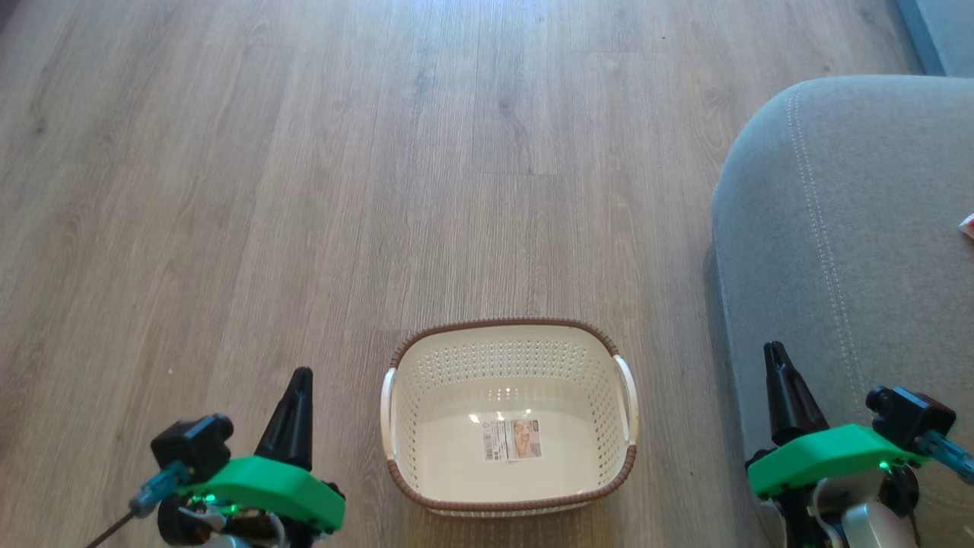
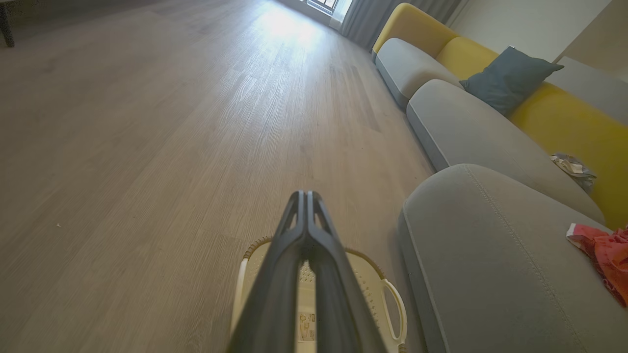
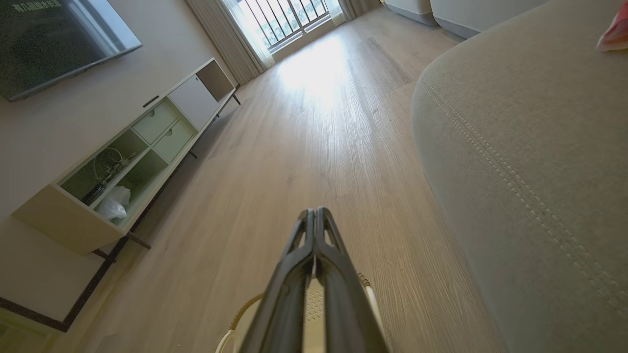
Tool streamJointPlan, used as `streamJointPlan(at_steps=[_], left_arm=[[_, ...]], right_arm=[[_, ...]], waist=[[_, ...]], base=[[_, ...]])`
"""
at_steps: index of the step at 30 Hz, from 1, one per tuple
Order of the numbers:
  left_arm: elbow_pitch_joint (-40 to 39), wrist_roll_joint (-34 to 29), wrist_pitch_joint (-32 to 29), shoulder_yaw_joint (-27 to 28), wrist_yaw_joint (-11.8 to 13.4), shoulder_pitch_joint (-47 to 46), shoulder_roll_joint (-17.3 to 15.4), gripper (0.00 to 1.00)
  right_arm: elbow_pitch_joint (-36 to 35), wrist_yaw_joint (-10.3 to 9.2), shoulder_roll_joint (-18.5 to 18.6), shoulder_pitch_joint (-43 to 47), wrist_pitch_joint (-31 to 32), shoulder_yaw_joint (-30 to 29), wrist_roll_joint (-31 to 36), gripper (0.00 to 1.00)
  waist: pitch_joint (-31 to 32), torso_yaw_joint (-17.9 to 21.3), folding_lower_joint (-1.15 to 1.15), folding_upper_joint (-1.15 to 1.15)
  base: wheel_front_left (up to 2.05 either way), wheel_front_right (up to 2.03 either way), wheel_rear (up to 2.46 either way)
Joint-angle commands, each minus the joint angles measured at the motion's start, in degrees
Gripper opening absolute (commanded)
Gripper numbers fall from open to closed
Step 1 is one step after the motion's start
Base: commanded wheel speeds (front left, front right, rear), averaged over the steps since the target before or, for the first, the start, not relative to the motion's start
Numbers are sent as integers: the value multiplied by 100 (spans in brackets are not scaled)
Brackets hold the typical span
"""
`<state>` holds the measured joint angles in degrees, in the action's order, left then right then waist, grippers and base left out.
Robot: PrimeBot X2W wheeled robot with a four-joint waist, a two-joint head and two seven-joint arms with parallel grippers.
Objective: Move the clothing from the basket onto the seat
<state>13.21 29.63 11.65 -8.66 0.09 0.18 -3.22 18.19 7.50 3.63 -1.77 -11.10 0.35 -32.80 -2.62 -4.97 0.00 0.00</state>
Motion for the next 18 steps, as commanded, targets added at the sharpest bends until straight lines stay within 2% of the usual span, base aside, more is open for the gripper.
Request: streamJointPlan(at_steps=[1, 18], left_arm=[[-166, 158, -26, 127, -53, -257, -35, 0], [-132, 1224, -281, 305, -172, -316, -63, 0]], right_arm=[[-214, 0, -3, -228, 36, -27, -153, 0], [-248, 0, -10, -263, 319, -130, -1127, 0]], waist=[[3, 6, 0, 0], [44, 88, 0, 0]], base=[[0, 0, 0], [0, 0, 0]])
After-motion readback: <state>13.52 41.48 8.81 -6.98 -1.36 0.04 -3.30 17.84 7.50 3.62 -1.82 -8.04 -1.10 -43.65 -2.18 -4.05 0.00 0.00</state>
